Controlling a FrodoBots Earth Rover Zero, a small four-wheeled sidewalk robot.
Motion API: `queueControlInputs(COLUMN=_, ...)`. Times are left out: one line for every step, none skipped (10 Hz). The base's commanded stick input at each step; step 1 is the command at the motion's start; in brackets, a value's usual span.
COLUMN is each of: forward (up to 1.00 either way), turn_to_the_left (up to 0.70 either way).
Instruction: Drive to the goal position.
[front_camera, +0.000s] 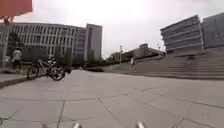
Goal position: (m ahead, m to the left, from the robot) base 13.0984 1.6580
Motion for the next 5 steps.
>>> queueControlInputs(forward=0.85, turn_to_the_left=0.00)
queueControlInputs(forward=0.85, turn_to_the_left=0.00)
queueControlInputs(forward=0.85, turn_to_the_left=0.00)
queueControlInputs(forward=0.85, turn_to_the_left=0.04)
queueControlInputs(forward=0.85, turn_to_the_left=0.09)
